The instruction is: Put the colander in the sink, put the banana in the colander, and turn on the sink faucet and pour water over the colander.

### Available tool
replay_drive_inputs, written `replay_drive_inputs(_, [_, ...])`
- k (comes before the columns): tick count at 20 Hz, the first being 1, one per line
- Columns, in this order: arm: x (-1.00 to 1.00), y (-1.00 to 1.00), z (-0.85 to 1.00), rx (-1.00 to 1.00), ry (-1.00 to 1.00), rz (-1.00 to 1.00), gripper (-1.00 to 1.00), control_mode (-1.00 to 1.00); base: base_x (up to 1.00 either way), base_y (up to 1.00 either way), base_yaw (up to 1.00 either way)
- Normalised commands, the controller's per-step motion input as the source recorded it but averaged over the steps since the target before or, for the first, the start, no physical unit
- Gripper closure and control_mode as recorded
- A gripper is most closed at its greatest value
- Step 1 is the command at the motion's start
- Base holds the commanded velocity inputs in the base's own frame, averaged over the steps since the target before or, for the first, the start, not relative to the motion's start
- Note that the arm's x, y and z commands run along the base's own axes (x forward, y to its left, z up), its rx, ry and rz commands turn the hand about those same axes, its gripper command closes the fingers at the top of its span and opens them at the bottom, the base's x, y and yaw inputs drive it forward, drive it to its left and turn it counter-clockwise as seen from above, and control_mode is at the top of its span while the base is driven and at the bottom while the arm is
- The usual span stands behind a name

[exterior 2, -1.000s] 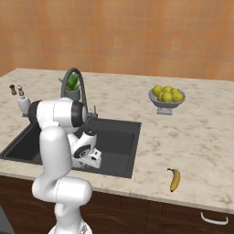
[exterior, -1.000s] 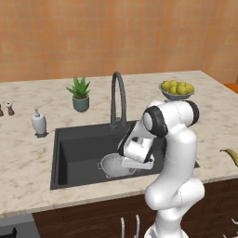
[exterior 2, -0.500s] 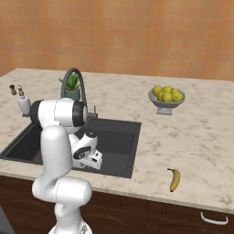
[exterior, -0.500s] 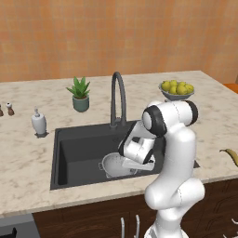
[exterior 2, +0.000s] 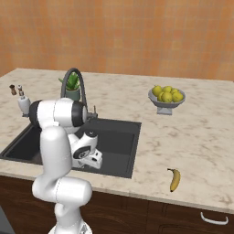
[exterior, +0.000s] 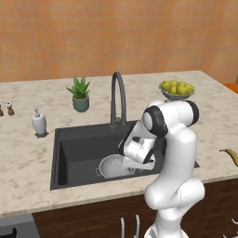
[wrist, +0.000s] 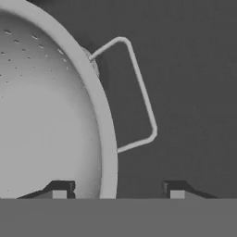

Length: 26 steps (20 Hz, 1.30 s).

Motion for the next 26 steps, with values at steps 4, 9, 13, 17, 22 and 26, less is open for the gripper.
replay_drive_inputs(4, [0.0,0.0,0.71,-0.01,-0.05,0.0,-1.0,-1.0,0.0,0.0,0.0])
replay_drive_inputs(9, [-0.11,-0.17,0.71,-0.04,-0.02,0.0,-1.0,-1.0,0.0,0.0,0.0])
replay_drive_inputs(13, [-0.16,-0.3,0.76,-0.05,0.0,0.0,-1.0,-1.0,0.0,0.0,0.0])
replay_drive_inputs(17, [0.0,-0.16,0.91,-0.03,0.0,0.0,-1.0,-1.0,0.0,0.0,0.0])
replay_drive_inputs(22, [0.0,-0.29,0.84,-0.01,0.0,0.0,-1.0,-1.0,0.0,0.0,0.0])
replay_drive_inputs(26, [-0.01,-0.43,0.68,-0.03,0.0,0.0,-1.0,-1.0,0.0,0.0,0.0])
